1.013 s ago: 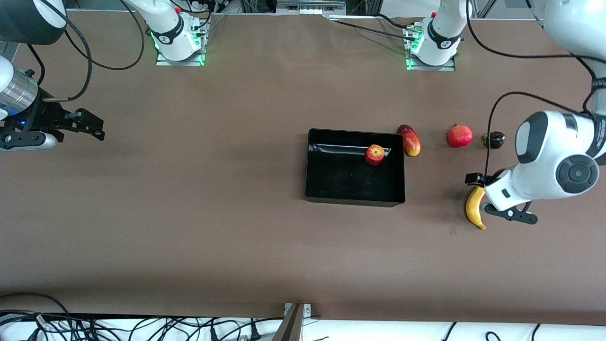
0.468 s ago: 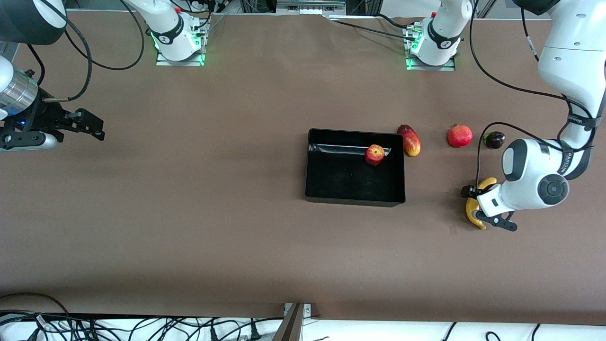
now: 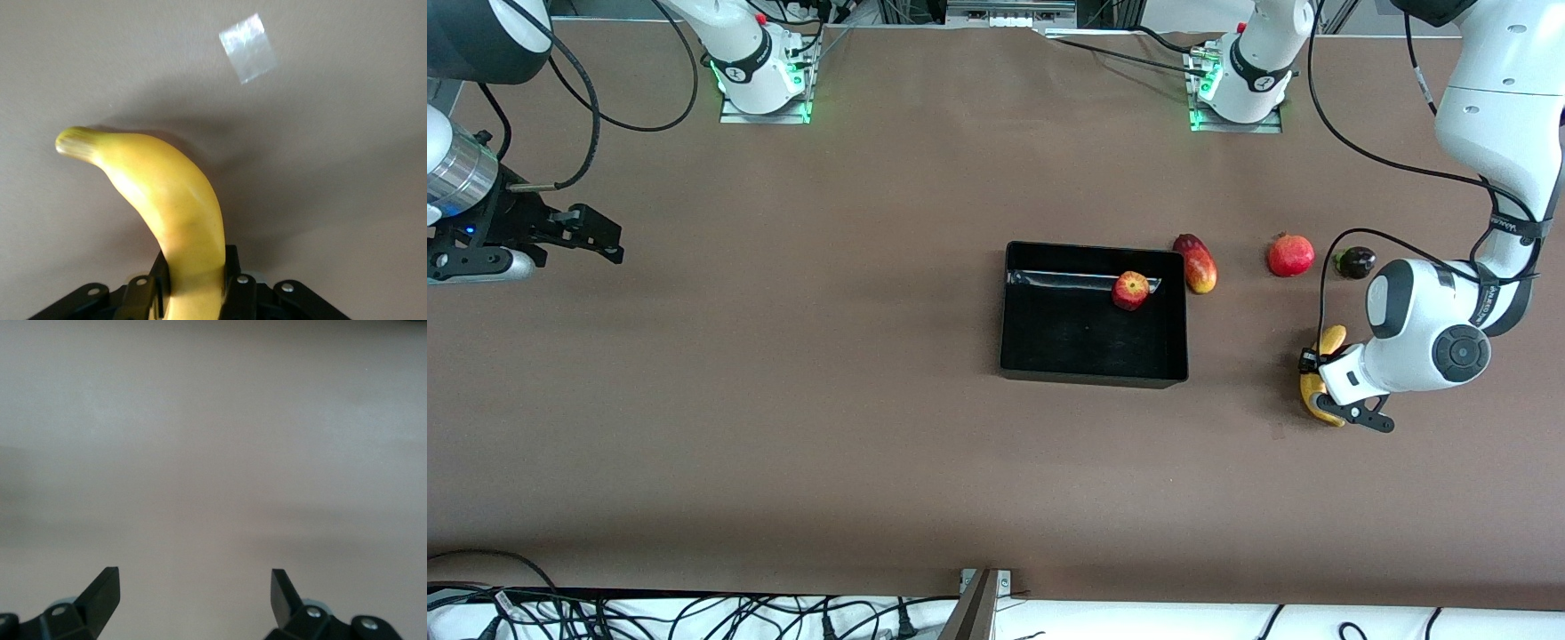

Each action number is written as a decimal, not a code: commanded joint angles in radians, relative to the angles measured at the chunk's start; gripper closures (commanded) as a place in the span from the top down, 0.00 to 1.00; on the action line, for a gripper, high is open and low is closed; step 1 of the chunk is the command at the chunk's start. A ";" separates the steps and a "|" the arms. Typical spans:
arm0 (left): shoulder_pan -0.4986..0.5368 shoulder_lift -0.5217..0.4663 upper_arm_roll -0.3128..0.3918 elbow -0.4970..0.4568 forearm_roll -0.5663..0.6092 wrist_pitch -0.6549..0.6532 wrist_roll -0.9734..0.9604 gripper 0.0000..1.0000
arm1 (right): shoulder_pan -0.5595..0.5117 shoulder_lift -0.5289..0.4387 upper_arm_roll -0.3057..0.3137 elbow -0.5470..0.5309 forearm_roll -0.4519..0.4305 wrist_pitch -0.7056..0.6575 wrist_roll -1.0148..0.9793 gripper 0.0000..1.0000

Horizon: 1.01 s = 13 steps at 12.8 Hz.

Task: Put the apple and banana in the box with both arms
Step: 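Carry the banana into the black box and open the left gripper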

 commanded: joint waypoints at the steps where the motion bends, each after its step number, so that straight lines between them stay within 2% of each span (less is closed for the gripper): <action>1: -0.009 -0.055 -0.059 0.130 -0.051 -0.252 -0.053 0.00 | -0.012 0.008 0.010 0.019 -0.004 -0.002 -0.003 1.00; 2: -0.014 -0.055 -0.097 0.201 -0.088 -0.384 -0.082 0.00 | -0.012 0.008 0.010 0.019 -0.004 -0.002 -0.003 1.00; 4: -0.047 -0.070 -0.182 0.264 -0.110 -0.526 -0.284 0.00 | -0.012 0.008 0.010 0.019 -0.004 -0.002 -0.003 1.00; 6: -0.093 -0.103 -0.311 0.266 -0.104 -0.572 -0.491 0.00 | -0.012 0.008 0.010 0.019 -0.004 -0.002 -0.003 1.00; 7: -0.132 -0.104 -0.346 0.266 -0.107 -0.578 -0.614 0.00 | -0.012 0.008 0.010 0.019 -0.004 -0.002 -0.003 1.00; 10: -0.282 -0.078 -0.360 0.255 -0.108 -0.542 -0.811 0.00 | -0.012 0.008 0.010 0.019 -0.004 -0.002 -0.003 1.00; 13: -0.402 -0.012 -0.351 0.236 -0.096 -0.409 -0.955 0.00 | -0.012 0.008 0.010 0.019 -0.004 -0.002 -0.003 1.00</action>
